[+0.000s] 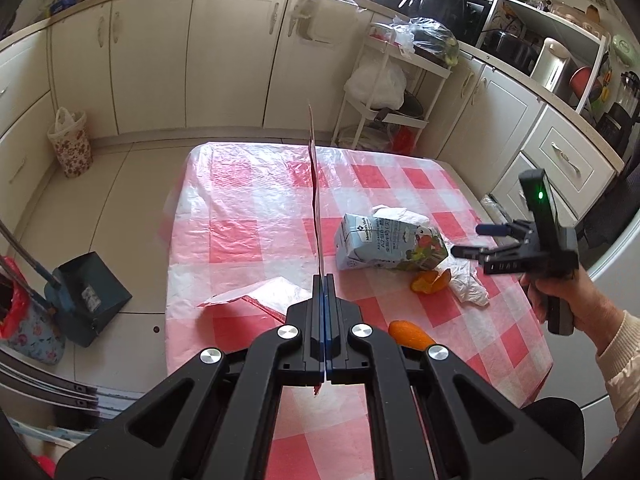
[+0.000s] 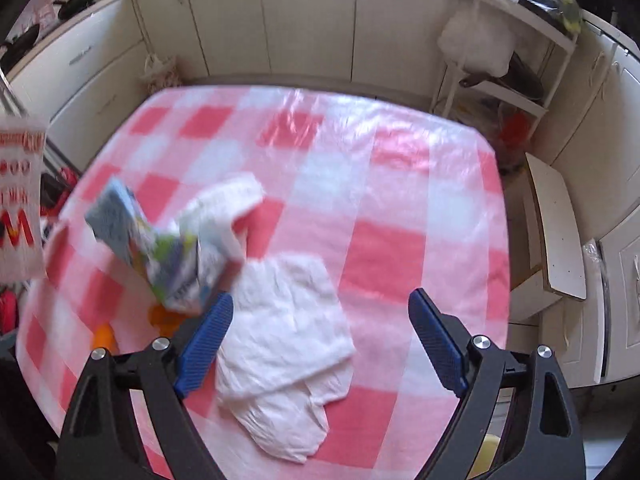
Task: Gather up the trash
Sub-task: 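Grasp the red-and-white wrapper with the left gripper while the right grasps the white tissue, then carry the wrapper and tissue to the yellow bucket and open both grippers over it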
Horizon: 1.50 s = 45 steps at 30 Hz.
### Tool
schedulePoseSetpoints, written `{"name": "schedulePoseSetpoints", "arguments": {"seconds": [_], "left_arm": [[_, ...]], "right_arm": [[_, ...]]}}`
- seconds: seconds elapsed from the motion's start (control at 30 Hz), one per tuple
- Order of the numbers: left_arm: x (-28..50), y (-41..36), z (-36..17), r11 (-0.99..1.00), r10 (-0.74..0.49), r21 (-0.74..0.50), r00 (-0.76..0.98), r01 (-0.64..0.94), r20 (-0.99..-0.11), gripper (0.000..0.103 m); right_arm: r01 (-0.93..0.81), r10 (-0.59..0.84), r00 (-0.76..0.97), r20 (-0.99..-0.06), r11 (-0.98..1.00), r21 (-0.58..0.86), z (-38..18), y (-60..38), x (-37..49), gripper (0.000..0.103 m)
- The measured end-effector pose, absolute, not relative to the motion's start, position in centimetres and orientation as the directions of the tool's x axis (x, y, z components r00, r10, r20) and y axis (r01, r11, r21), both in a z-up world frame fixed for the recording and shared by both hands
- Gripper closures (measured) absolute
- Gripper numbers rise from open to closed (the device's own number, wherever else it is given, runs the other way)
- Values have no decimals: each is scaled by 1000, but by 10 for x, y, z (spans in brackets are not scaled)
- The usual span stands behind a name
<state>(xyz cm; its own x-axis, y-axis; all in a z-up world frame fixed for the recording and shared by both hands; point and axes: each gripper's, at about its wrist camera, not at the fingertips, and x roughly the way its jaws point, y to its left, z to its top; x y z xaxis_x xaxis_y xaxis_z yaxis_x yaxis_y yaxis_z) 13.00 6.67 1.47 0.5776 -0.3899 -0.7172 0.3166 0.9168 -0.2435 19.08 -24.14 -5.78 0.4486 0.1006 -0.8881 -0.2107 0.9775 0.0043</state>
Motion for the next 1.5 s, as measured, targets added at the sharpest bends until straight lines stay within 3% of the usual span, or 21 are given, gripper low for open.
{"name": "schedulePoseSetpoints", "arguments": {"seconds": [0.07,0.1,0.13,0.27,0.3,0.83,1.23,1.5], "left_arm": [[131,64,13,918,-387,-241,574,316,-722,102],[131,63,13,918,-386,-239,573,317,-723,102],[132,63,12,918,-384,-236,572,318,-724,102],[132,61,12,920,-380,-231,575,316,-725,102],[132,61,12,920,-380,-232,577,316,-723,102],[81,5,58,851,-490,-156,650,502,-581,102],[7,-115,100,633,-740,-310,437,709,-512,102],[-33,-236,103,481,-795,-331,246,812,-554,102]], "right_arm": [[-236,87,453,-887,972,-25,-68,-232,182,20],[-250,77,459,-885,967,-46,-73,-227,177,30],[-251,91,488,-868,967,-39,-73,-225,170,31],[-232,127,508,-852,973,7,-66,-228,152,83],[-224,134,509,-850,974,20,-66,-235,148,90],[-22,352,661,-663,892,452,-33,-325,0,94],[105,207,800,-563,875,472,2,-399,-96,94],[194,101,833,-545,867,459,-3,-442,-138,94]]}}
